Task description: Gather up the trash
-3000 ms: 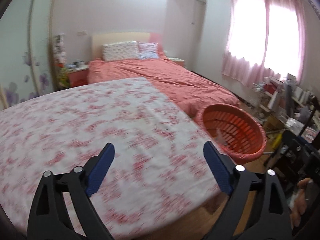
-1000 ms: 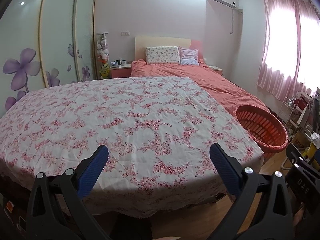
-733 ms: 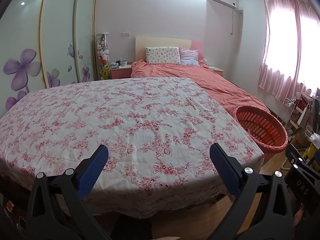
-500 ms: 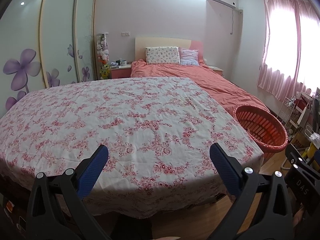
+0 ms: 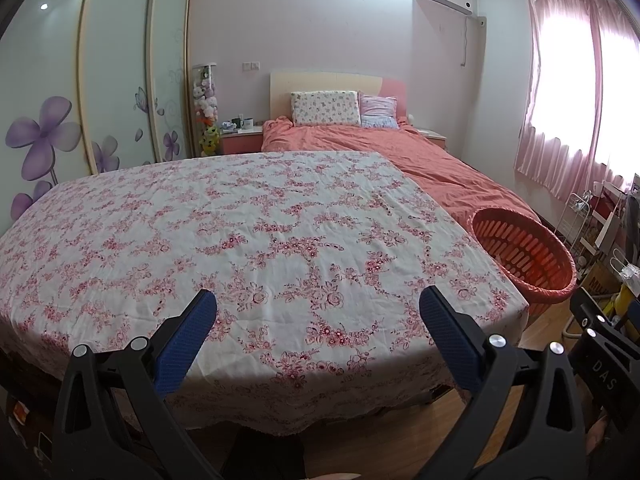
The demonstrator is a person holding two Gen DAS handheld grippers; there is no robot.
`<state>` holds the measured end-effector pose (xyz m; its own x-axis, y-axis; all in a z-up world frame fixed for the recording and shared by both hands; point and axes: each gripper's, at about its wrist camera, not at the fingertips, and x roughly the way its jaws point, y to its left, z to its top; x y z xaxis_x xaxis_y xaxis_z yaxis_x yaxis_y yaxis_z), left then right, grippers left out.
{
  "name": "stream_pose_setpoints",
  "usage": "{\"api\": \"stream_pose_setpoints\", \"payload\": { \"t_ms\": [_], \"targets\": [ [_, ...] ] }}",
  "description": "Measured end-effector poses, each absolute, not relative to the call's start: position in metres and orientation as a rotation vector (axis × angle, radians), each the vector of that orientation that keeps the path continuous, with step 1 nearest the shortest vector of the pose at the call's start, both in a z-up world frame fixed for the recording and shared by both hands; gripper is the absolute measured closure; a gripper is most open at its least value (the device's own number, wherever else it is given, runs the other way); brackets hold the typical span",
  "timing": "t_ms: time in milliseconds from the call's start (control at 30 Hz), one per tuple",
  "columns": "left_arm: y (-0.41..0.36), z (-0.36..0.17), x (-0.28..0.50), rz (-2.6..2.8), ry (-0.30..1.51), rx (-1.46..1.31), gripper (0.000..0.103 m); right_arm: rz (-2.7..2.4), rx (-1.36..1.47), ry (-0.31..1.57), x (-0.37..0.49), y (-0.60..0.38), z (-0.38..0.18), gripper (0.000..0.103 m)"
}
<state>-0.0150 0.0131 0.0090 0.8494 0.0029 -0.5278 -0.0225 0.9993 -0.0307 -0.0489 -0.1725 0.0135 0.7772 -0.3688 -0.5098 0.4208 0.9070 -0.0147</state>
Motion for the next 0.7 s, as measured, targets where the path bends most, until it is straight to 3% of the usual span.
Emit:
{"api": "stream_pose_setpoints", "payload": {
  "t_ms": [700],
  "targets": [
    [0.0131,0.0081,-0.0143,0.014,0.56,-0.036,0.003,-0.426,0.104,0.533,-0.049,-0.1711,0.0135,0.004]
  ]
}}
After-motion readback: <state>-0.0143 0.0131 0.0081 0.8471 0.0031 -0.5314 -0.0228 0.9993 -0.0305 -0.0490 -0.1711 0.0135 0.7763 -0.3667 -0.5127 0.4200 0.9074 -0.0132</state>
